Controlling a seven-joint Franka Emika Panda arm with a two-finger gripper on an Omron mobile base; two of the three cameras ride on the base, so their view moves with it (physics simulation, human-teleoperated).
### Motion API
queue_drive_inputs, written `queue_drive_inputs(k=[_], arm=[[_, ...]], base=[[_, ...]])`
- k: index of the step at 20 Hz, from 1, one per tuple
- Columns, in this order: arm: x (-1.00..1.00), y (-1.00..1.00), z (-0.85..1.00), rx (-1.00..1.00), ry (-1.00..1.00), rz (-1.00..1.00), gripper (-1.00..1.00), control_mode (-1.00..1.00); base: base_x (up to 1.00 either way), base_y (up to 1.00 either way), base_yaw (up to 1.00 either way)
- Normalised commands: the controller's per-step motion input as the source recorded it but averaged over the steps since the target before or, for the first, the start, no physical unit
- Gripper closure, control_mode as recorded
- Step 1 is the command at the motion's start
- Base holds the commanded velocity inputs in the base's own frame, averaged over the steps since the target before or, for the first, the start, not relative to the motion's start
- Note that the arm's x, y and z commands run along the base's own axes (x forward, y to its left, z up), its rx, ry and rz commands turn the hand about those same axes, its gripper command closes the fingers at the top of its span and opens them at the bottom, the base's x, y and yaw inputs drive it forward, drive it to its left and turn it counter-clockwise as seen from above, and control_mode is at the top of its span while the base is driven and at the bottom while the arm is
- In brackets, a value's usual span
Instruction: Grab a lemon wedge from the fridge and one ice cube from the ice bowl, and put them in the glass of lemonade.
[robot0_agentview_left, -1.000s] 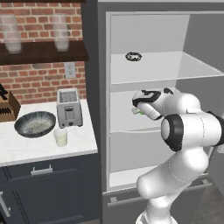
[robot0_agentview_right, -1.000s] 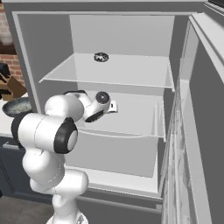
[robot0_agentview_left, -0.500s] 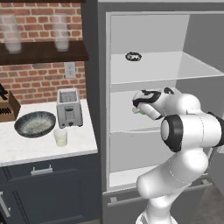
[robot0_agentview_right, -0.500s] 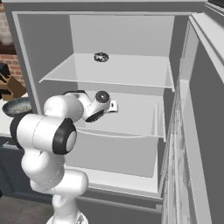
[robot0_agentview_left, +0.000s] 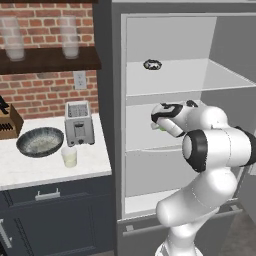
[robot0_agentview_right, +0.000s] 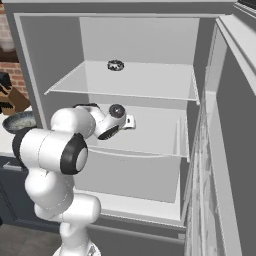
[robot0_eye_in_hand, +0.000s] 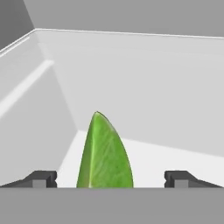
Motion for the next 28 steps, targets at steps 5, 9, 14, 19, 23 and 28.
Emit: queue_drive_inputs(k=[5, 9, 14, 19, 23, 28], arm=[[0.00, 0.00, -0.15, 0.00, 0.00, -0.02, 1.00, -1.00], [0.00, 0.00, -0.05, 0.00, 0.00, -0.02, 1.00, -1.00], [-0.03, 0.00, -0.03, 0.00, 0.03, 0.00, 1.00, -1.00], [-0.33, 0.00, 0.08, 0.00, 0.00, -0.01, 1.00, -1.00], [-0.95, -0.02, 0.48, 0.03, -0.06, -0.04, 1.00, -1.00], [-0.66, -0.02, 0.86, 0.02, -0.07, -0.07, 1.00, -1.00]], base=[[0.00, 0.00, 0.00], [0.00, 0.00, 0.00], [0.00, 0.00, 0.00], [0.00, 0.00, 0.00], [0.00, 0.00, 0.00], [0.00, 0.00, 0.00]])
